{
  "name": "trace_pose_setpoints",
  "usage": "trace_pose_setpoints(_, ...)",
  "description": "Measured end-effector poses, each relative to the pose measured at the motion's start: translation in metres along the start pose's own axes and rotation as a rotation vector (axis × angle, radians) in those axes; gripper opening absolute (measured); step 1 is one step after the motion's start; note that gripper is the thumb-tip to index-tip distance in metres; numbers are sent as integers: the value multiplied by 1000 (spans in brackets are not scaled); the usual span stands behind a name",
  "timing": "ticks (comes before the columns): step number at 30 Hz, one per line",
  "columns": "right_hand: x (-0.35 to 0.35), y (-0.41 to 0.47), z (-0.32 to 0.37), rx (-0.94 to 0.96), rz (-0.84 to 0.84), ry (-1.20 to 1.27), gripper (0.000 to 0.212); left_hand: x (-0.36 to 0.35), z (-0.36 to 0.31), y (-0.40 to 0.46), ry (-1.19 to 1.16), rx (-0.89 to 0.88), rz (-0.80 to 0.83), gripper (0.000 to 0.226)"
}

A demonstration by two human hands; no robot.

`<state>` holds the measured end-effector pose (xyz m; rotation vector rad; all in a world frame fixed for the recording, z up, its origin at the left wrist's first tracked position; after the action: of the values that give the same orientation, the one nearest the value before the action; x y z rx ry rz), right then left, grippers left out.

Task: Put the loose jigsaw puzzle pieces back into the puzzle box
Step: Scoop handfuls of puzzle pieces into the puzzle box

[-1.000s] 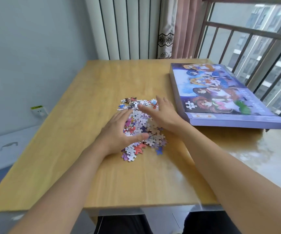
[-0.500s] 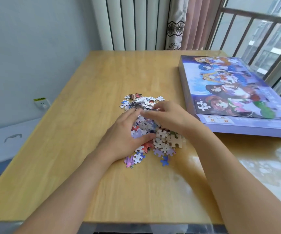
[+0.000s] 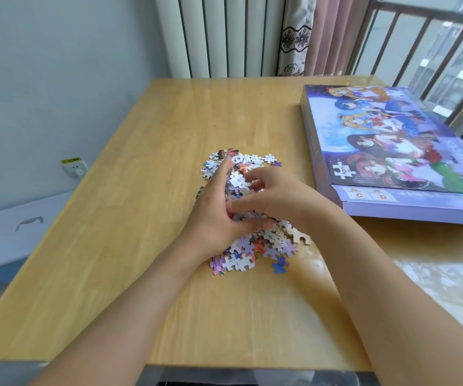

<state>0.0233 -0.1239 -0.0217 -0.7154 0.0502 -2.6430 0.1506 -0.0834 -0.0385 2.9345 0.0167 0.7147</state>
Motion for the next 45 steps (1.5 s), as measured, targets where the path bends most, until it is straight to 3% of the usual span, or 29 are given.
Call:
trace_pose_setpoints(6, -10, 0, 8, 39, -41, -70, 81, 1, -3, -1, -61, -44, 18, 138)
trace_pose_setpoints(9, -7, 0, 10, 58, -107, -74, 52, 3, -4, 0, -110, -79, 14, 141)
trace_pose_setpoints(14, -3, -1, 7, 28, -124, 25, 55, 6, -5, 2, -136, -125, 14, 135)
trace_pose_setpoints(20, 7, 0, -3, -64, -119, 325, 54, 10, -9, 1, -119, -172, -30, 116)
trace_pose_setpoints(25, 4, -1, -3, -146, -26, 842, 31, 18, -5, 1, -136, -123, -144, 95)
trace_pose_setpoints(28, -1, -2, -3, -194, 0, 949, 32, 17, -8, 0, -137, -131, -142, 80)
trace_pose_setpoints(31, -5, -4, -1, -224, 8, 1074, 30, 14, -8, 0, -148, -138, -105, 81)
trace_pose_setpoints(34, -10, -6, -1, -275, -4, 1141, 41, 13, -7, 1, -146, -141, -98, 77)
trace_pose_setpoints(45, -13, -5, -5, -307, -116, 1204, 41, 24, -13, -3, 2, -192, -300, 40)
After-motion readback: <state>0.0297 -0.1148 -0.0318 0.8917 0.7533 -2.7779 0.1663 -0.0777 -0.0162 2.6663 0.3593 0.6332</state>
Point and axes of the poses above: each hand's wrist, its own y-axis towards the middle knuckle, its own x-axis out of the back of the hand, z = x × y, the point moved 6 cm from there along y, towards the middle knuckle, and after that the axes turned 5 degrees about x, right-handed, at the moved point
